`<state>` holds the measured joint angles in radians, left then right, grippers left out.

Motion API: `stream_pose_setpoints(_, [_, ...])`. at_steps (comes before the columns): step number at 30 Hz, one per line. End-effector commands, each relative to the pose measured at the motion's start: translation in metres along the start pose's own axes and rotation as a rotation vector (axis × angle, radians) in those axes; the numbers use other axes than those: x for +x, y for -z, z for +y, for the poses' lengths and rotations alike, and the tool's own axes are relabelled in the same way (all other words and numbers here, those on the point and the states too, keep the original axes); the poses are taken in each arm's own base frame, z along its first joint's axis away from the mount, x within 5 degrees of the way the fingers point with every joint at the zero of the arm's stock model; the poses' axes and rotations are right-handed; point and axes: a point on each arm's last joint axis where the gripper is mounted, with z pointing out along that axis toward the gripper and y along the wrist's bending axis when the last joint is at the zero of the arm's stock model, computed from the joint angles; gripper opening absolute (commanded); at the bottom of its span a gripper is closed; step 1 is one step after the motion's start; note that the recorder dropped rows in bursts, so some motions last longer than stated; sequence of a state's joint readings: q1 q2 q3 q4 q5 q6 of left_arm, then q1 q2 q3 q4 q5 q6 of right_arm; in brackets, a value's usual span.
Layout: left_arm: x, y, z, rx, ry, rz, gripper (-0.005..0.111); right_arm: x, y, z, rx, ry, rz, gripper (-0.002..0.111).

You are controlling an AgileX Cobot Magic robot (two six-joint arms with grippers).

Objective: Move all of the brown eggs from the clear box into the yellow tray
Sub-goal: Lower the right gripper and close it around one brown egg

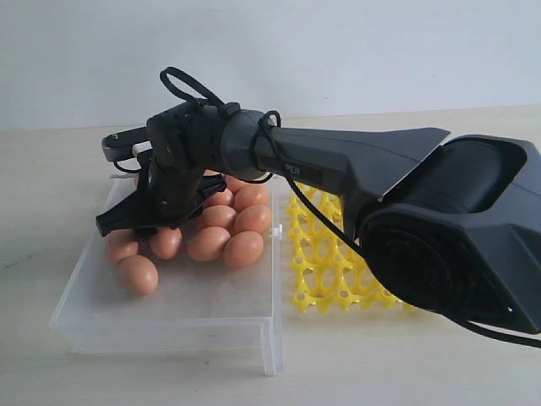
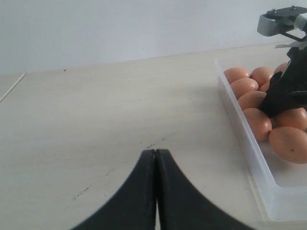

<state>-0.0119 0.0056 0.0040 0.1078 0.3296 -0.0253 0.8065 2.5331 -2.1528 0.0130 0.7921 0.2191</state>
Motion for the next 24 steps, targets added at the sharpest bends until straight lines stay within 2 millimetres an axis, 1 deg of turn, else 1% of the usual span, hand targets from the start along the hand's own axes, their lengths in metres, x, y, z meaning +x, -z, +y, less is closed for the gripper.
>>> stream_pose_setpoints(1, [-0.003,0.001,0.000,-0.001,0.008,-0.023,0.000,-0.003,0.003,-0.003,0.005,0.022,-0.003,0.000])
stream_pose_setpoints(8, [-0.003,0.001,0.000,-0.001,0.008,-0.023,0.000,0.000,0.006,-0.003,0.004,0.033,0.036,0.000])
stream_pose_setpoints(14, [-0.003,0.001,0.000,-0.001,0.008,-0.023,0.000,-0.010,0.030,0.001,-0.005,0.067,-0.004,0.000])
stream_pose_setpoints(19, [-0.003,0.001,0.000,-0.001,0.008,-0.023,0.000,-0.018,0.049,0.006,-0.043,0.058,-0.038,0.000])
stream_pose_setpoints(23, [-0.003,0.001,0.000,-0.001,0.008,-0.023,0.000,-0.019,0.053,0.007,-0.053,0.088,-0.033,0.000])
stream_pose_setpoints(24, [-0.003,0.001,0.000,-0.001,0.008,-0.023,0.000,-0.017,0.053,0.008,-0.058,0.090,-0.017,0.002])
